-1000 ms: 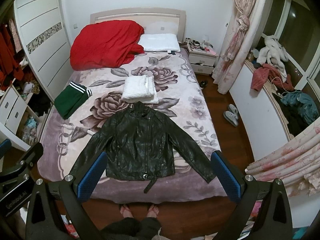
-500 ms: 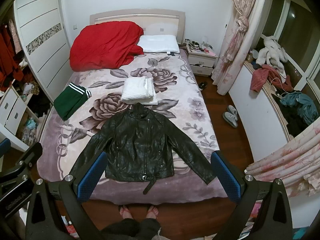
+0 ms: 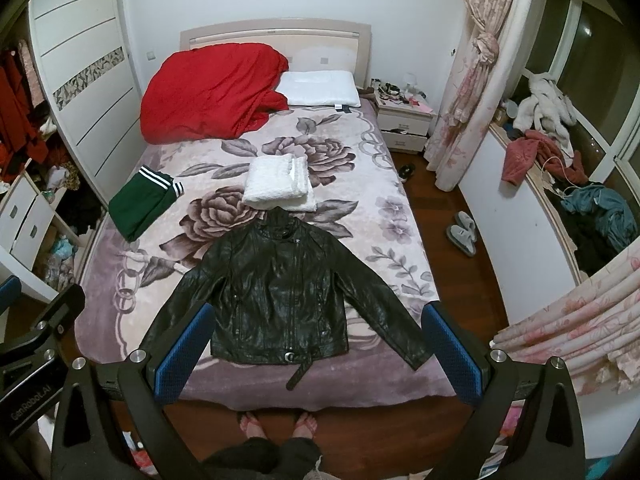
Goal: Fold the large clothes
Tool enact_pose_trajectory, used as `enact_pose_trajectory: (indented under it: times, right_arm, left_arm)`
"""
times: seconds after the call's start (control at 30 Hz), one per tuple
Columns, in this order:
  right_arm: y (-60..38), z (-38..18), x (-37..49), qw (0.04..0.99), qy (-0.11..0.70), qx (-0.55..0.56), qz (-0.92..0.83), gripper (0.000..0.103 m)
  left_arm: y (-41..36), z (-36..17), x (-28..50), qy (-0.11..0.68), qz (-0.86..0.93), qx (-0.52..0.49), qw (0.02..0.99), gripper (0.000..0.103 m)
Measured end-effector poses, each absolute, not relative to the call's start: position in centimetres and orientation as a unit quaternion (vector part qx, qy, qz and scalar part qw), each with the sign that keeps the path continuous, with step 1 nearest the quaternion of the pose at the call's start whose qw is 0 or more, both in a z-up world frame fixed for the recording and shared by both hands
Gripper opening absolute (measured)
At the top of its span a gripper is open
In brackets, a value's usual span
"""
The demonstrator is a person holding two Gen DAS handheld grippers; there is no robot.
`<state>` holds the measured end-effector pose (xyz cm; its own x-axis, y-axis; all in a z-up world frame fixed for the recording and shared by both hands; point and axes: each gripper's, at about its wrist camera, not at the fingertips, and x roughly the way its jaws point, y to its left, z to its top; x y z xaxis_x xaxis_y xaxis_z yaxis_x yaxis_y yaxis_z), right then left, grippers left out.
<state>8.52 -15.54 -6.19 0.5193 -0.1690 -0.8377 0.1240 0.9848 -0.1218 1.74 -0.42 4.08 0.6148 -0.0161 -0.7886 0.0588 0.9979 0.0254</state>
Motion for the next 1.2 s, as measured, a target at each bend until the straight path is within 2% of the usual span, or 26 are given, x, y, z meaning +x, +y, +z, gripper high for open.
enact_pose_trajectory:
  times: [0.73, 0.77, 0.93, 1.03, 1.2]
  right_arm:
    - [-15.4, -6.7, 8.3, 0.872, 0.482, -0.021, -0.084, 0.103]
    - [-15.3, -5.3, 9.6, 0.872, 0.483, -0.021, -0.084, 0.103]
    - [-15.3, -4.5, 11.6, 0.87, 0.485, -0.005, -0.089, 0.103]
    - [-16.7, -7.1, 13.8, 0.876, 0.475, 0.034, -0.082, 0.103]
    - [-24.3, -20.4, 17.8, 0.832, 0.52, 0.127, -0.146, 0.101]
  left_arm:
    - [-0.5, 4.0, 1.7, 0.437, -0.023, 0.024, 0.899, 0.103]
    - [-0.4, 3.7, 1.4, 0.435, -0.023, 0.024, 0.9, 0.103]
    - [-1.1, 3.1, 4.4, 0.425, -0.013, 0.043, 0.904, 0.103]
    - [-1.3, 0.4, 7.1, 0.409, 0.007, 0.061, 0.91, 0.103]
    - [-3.4, -9.5, 12.4, 0.425, 0.036, 0.096, 0.9, 0.103]
